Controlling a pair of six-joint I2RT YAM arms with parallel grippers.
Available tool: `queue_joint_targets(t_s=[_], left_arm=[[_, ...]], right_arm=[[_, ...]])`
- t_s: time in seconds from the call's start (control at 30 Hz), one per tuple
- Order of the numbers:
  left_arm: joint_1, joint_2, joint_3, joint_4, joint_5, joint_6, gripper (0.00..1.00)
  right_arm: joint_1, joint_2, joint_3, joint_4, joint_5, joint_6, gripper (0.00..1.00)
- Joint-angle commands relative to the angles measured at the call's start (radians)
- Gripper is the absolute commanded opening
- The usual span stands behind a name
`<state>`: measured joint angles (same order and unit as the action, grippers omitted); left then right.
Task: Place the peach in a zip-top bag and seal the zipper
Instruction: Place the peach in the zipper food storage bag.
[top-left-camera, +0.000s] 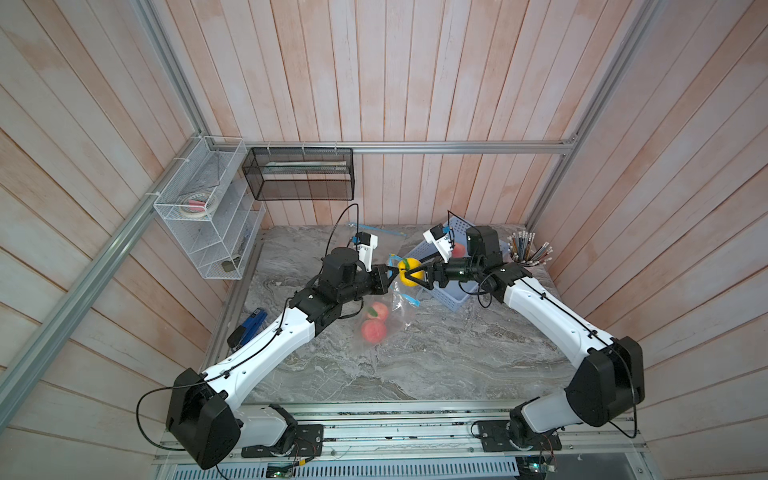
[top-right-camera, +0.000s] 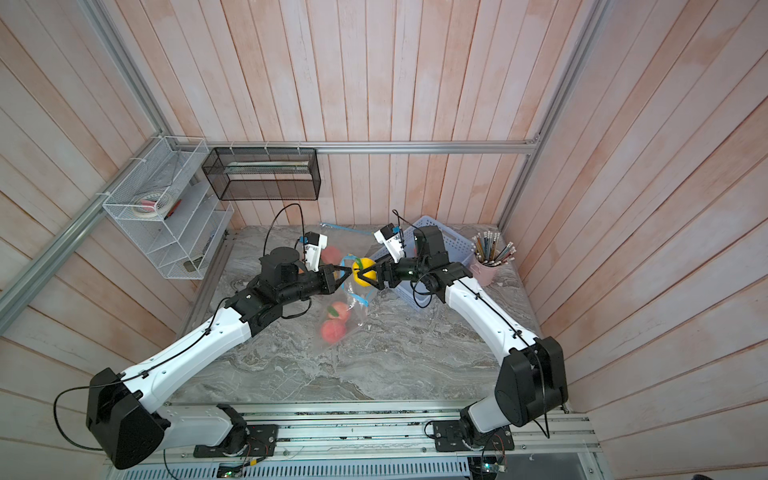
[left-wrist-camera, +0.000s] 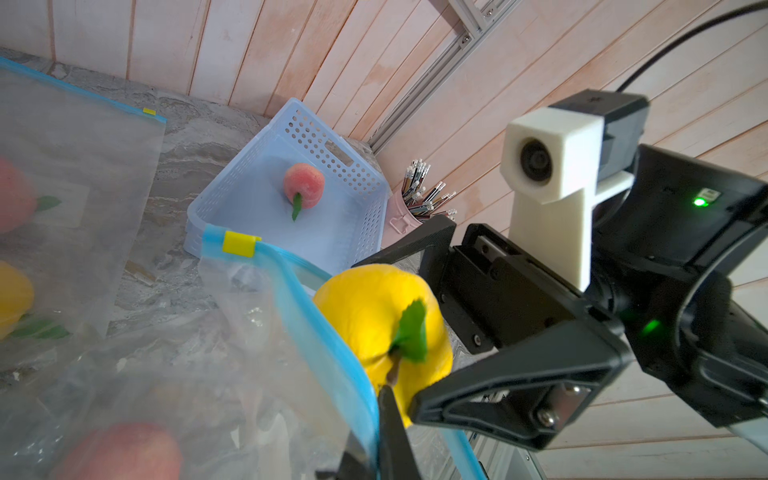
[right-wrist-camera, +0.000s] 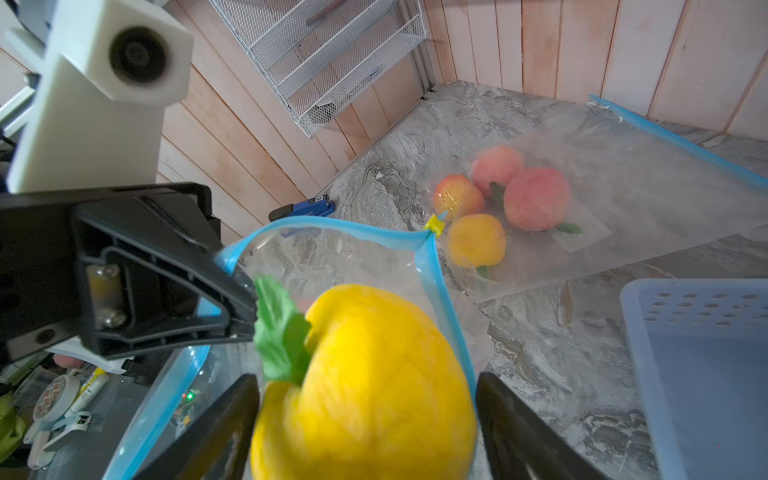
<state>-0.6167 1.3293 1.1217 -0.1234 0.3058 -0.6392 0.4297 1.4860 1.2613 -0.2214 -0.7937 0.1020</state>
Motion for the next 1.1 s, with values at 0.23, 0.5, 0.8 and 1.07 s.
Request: queue_joint_targets(t_s=[0.23,0.5,0.8,1.07], left_arm=[[-0.003,-0.026,-0.017,-0.004,-0.052,0.031,0.0],[-0.002,-0.053,-0.019,-0.019,-0.068,0.059,0.0],[0.0,-0.029,-0.005,-0.008,-0.056,0.053,0.0],[0.0,-0.019,0.004,-0.013,-0.072,0.055,0.0]], right_arm=[[-0.029,-0.082,-0.009,0.085,0.126,0.081,0.9],[-0.098,-0.076,-0.042,0.111,0.294,0.169,0.89],[-0.015,-0.041,-0.018,0.041,0.228,0.054,0.88],[0.072,0.028,0.049,-0.099,0.319,-0.053,0.87]])
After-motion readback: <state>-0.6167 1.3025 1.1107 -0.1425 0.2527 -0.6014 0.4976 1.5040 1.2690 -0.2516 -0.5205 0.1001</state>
